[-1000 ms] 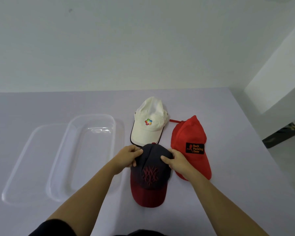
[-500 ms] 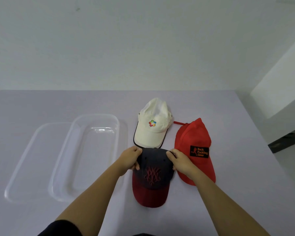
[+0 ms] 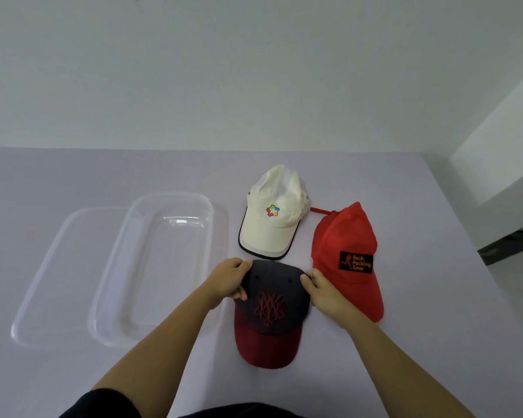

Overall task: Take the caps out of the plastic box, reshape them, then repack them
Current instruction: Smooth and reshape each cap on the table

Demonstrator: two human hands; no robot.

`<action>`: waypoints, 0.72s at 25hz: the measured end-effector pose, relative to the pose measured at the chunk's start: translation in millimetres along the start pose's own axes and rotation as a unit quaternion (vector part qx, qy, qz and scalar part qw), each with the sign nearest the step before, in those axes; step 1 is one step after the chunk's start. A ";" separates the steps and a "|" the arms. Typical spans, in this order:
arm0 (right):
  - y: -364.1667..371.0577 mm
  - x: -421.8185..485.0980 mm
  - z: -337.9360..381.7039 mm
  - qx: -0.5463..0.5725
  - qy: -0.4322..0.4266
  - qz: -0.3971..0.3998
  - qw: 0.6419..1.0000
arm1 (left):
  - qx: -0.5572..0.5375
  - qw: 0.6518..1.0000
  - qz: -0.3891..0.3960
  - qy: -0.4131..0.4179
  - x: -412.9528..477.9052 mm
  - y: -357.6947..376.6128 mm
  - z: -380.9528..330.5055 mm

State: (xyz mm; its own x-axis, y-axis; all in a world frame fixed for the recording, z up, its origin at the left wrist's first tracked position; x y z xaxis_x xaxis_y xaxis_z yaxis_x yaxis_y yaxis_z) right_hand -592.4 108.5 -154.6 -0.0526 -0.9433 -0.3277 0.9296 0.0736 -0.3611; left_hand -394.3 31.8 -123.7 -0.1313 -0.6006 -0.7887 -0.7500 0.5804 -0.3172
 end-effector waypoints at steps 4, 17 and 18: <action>-3.8 4.5 8.4 -0.008 -0.032 -0.013 0.999 | -0.002 1.000 -0.020 0.000 0.0 -7.4 4.4; -3.1 7.6 -5.4 -0.022 0.009 -0.030 0.999 | 0.023 0.998 -0.064 -0.009 -1.1 -15.7 9.4; -3.5 8.4 -5.2 -0.017 0.012 -0.036 0.999 | 0.024 0.997 -0.070 -0.003 -1.5 -15.4 8.0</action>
State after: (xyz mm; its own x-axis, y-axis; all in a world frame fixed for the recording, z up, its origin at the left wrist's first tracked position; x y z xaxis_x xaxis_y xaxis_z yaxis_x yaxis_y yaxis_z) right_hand -597.9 102.0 -160.6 -0.1269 -0.9388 -0.3202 0.9102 0.0182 -0.4138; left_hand -377.4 28.2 -121.9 -0.0227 -0.6741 -0.7383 -0.7287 0.5168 -0.4494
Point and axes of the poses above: each hand's wrist, its own x-axis towards the middle knuckle, its own y-axis out of the palm, z = x × y, the point moved 6 cm from there along x, towards the middle knuckle, and after that the axes turned 15 degrees about -y, right-handed, at the moved point
